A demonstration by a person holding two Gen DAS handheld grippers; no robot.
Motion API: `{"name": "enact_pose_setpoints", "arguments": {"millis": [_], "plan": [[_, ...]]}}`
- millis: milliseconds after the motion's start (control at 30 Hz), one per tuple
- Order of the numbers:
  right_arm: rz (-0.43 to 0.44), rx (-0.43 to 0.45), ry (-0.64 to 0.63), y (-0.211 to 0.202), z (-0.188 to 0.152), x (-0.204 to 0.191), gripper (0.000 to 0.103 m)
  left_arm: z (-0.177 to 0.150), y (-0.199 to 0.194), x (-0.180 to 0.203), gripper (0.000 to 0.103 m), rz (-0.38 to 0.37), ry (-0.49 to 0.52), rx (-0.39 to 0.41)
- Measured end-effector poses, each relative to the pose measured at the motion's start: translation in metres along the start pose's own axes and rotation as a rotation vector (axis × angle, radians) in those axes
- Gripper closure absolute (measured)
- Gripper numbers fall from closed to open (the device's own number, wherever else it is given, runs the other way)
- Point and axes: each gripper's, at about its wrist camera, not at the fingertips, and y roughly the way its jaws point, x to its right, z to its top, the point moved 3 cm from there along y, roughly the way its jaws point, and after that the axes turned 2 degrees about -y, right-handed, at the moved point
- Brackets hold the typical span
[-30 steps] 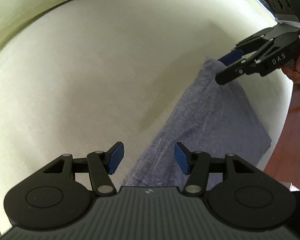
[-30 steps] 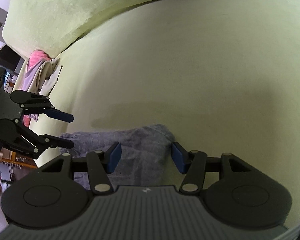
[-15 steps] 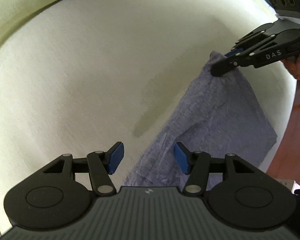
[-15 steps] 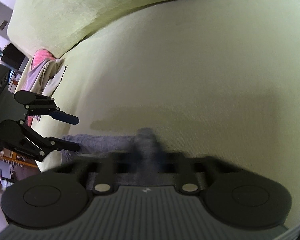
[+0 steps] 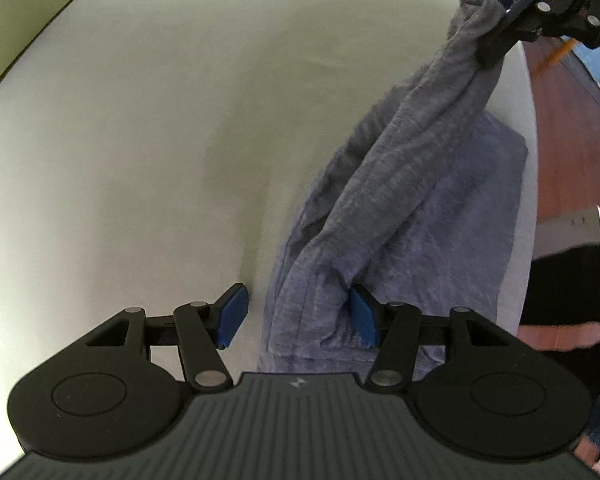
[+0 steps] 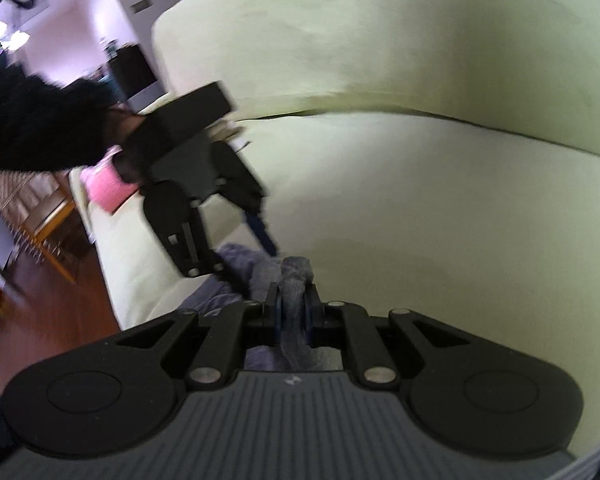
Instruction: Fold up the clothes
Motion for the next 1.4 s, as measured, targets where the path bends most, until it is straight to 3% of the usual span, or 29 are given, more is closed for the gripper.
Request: {"name": "enact_pose_setpoints", "arguments": {"millis": [167, 233, 267, 433, 667, 867, 1033, 1133, 1267, 1400], "plan": [[-0.003, 0.015, -0.016, -0.007, 0.004, -0.002, 0.094, 0.004, 0.000, 0.006, 0.052, -0.053, 0.072, 0.007], [-0.008, 0.020, -0.018, -0.008, 0.005, -0.001, 0.094, 0.008, -0.001, 0.008, 0.068, -0.069, 0.132, 0.003], [-0.010, 0.020, -0.021, -0.008, 0.006, 0.000, 0.094, 0.009, -0.001, 0.008, 0.086, -0.083, 0.141, -0.002], [-0.020, 0.009, -0.015, -0.004, 0.006, 0.008, 0.094, 0.014, -0.002, 0.019, 0.094, -0.045, 0.240, -0.027], [-0.129, -0.094, 0.111, 0.013, 0.014, 0.041, 0.095, 0.024, -0.026, 0.028, 0.095, 0.072, 0.186, 0.004], [-0.215, -0.040, 0.005, -0.009, 0.053, 0.054, 0.096, 0.060, -0.064, 0.024, 0.096, 0.271, 0.193, 0.079], [-0.277, 0.083, -0.140, -0.046, 0.090, 0.064, 0.096, 0.092, -0.112, 0.030, 0.096, 0.542, 0.156, 0.189], [-0.276, 0.136, -0.237, -0.067, 0.094, 0.064, 0.096, 0.102, -0.117, 0.057, 0.096, 0.669, 0.136, 0.227], [-0.263, 0.113, -0.457, -0.086, 0.052, 0.049, 0.096, 0.095, -0.073, 0.112, 0.095, 0.729, 0.078, 0.230], [-0.217, 0.015, -0.532, -0.083, -0.017, 0.034, 0.096, 0.079, -0.005, 0.172, 0.088, 0.743, 0.065, 0.182]]}}
